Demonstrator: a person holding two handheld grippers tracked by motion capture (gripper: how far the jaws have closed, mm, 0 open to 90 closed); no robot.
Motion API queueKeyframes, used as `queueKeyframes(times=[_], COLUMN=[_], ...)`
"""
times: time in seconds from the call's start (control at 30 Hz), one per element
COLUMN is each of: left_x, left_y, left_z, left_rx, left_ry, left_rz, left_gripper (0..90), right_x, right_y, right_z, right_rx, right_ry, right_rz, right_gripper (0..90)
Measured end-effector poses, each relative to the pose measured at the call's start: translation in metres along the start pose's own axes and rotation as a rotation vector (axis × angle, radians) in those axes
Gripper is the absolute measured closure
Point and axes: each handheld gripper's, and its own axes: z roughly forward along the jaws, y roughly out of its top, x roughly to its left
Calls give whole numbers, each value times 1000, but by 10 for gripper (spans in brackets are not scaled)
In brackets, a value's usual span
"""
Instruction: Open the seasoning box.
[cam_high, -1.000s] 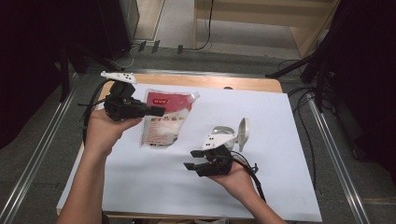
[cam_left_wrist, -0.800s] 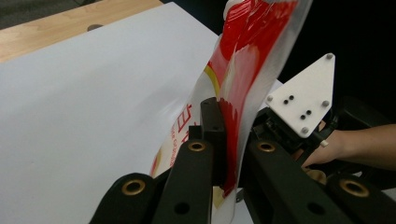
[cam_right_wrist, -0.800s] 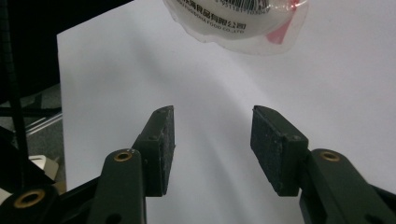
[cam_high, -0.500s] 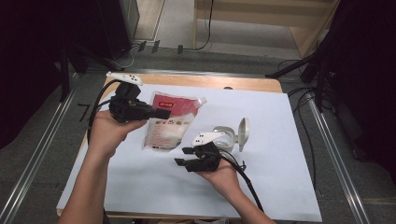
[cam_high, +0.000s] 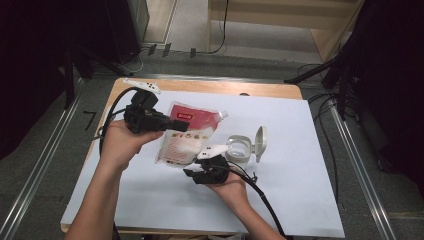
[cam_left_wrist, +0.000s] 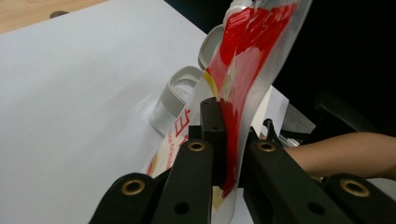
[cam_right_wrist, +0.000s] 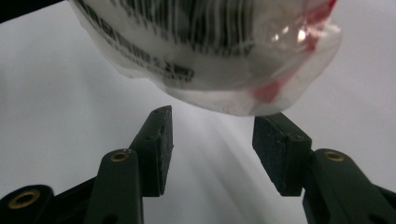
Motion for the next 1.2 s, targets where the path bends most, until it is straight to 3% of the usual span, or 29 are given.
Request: queueKeyframes(times=[0.07,0.27,0.43,0.6,0.83,0.9,0.97,1.1,1.2], left_x=[1,3,6,10,7,3,1,1,3], left_y=[0,-1,-1,-3,-2,0,1,0,0], left_z=[2,3,4,7,8,9,11,19,22], left_rx=[-2,1,5,-4,-26,-37,-14,46,54], left_ry=[-7,-41,-68,-87,-78,-34,-3,91,54], left_rz=[-20,-64,-101,-131,-115,-82,-50,6,14], left_gripper=[900,900,897,897,898,890,876,832,823], right_x=[0,2,5,10,13,16,21,21,20], right_y=[-1,-8,-12,-11,-10,-8,-7,-7,-6], right_z=[1,6,10,8,3,0,-2,-4,-7], right_rx=[-27,-62,-81,-145,-168,-175,-159,-148,-150], right_ry=[-29,-79,-98,-124,-90,-67,-70,-11,2], right_rz=[-19,1,-12,-35,-65,-74,-104,-58,-42], right_gripper=[493,494,511,511,563,580,588,594,596])
